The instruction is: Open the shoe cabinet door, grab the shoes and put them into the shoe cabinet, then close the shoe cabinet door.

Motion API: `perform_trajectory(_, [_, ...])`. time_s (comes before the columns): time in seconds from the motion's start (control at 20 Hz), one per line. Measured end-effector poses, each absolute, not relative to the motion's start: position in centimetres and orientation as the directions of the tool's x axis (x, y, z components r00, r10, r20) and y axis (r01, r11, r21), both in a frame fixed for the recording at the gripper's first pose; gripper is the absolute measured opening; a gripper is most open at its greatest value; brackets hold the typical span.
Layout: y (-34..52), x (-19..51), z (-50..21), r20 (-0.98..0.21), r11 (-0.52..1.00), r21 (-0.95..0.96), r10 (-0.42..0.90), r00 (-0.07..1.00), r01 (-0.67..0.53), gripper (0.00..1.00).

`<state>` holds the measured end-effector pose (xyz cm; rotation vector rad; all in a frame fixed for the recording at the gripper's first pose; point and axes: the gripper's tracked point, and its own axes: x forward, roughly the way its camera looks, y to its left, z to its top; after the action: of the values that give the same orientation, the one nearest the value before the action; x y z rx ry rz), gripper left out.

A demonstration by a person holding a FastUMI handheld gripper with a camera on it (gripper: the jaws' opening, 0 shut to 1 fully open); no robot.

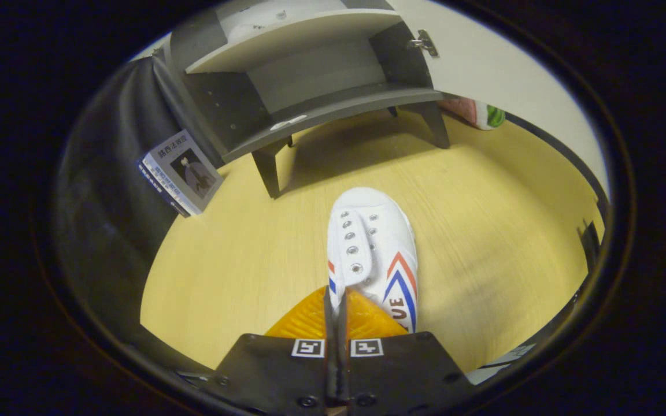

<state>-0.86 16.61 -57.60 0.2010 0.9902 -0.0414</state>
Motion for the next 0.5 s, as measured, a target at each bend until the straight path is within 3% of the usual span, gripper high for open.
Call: perform_trajectory(0.5, [16.9,0.3,-55.9,-0.826,0.955,0.226,0.084,0.557,0.190,0.02])
